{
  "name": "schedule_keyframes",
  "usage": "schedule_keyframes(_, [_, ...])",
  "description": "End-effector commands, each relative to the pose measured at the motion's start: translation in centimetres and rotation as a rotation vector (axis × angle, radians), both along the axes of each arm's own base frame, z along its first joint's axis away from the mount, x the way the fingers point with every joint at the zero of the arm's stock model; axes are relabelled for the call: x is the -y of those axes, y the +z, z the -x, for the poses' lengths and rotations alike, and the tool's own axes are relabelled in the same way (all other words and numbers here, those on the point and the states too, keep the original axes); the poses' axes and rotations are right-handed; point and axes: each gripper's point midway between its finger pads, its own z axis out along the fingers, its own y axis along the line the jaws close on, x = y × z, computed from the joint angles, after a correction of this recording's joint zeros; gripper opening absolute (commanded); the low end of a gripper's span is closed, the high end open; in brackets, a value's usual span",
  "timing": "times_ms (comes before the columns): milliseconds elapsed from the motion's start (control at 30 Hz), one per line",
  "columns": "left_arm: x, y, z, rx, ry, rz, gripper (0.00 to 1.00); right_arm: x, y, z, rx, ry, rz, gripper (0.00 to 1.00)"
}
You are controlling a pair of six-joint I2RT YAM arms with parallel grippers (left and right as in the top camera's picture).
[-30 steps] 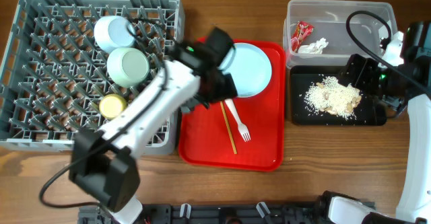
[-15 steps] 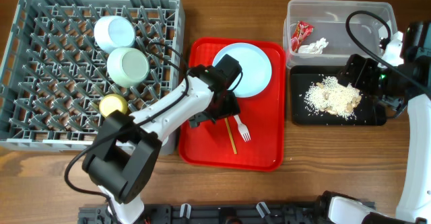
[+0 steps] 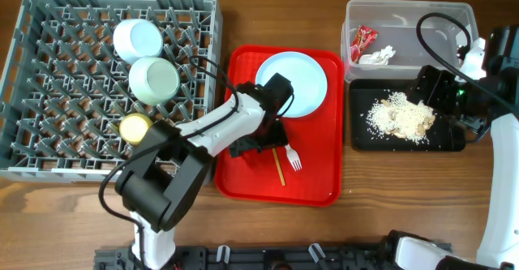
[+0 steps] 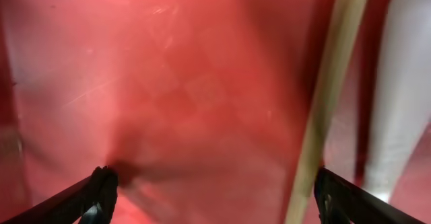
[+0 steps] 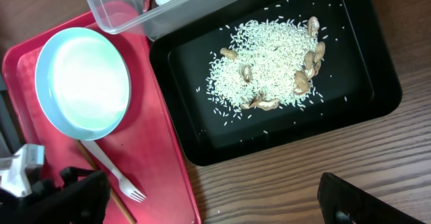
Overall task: Sort waste into correct bins and load items into the dishwasher rack
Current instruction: 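Close the left gripper on the wooden chopsticks and lift them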
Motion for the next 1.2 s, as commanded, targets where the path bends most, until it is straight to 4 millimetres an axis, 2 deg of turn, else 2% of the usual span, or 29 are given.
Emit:
schedule_keyframes(0, [-0.2,-1.1,0.7,-0.034,-0.020,-0.020,0.89,-0.2,-0.4,0.0,-0.009,0.016,-0.014,0.99])
schedule_keyframes(33, [-0.2,-1.1,0.7,-0.034,-0.020,-0.020,0.85,-0.2,-0.4,0.0,-0.009,0.016,-0.014,0.99])
schedule_keyframes(67, [-0.2,-1.1,0.7,-0.034,-0.020,-0.020,0.71,-0.2,-0.4,0.0,-0.009,0.016,-0.014,0.99])
schedule_keyframes(133, [-0.2,-1.1,0.7,-0.034,-0.020,-0.020,0.57,-0.2,-0.4,0.0,-0.009,0.016,-0.014,0.99])
schedule_keyframes(333, [-0.2,-1.1,0.7,-0.034,-0.020,-0.019,0.28,-0.3,-0.4,0.1,-0.009,0.015,-0.015,0.99])
schedule_keyframes(500, [-0.2,-1.1,0.7,-0.033,-0.020,-0.020,0.17,-0.3,-0.4,0.1,-0.010,0.015,-0.016,0.98])
schedule_keyframes(633, [-0.2,-1.1,0.7,-0.033,-0.020,-0.020,0.14,-0.3,-0.4,0.2,-0.015,0.015,-0.017,0.98])
schedule_keyframes(733, [-0.2,-1.1,0.7,-0.033,-0.020,-0.020,0.06,-0.3,-0.4,0.3,-0.019,0.015,-0.018,0.98])
schedule_keyframes(1033, [-0.2,-1.0,0.5,-0.027,-0.020,-0.016,0.04,-0.4,-0.5,0.5,-0.027,0.015,-0.020,0.98])
schedule_keyframes(1167, [0.1,0.1,-0.5,0.011,-0.078,0.007,0.04,-0.4,-0.5,0.5,-0.028,0.015,-0.020,0.98])
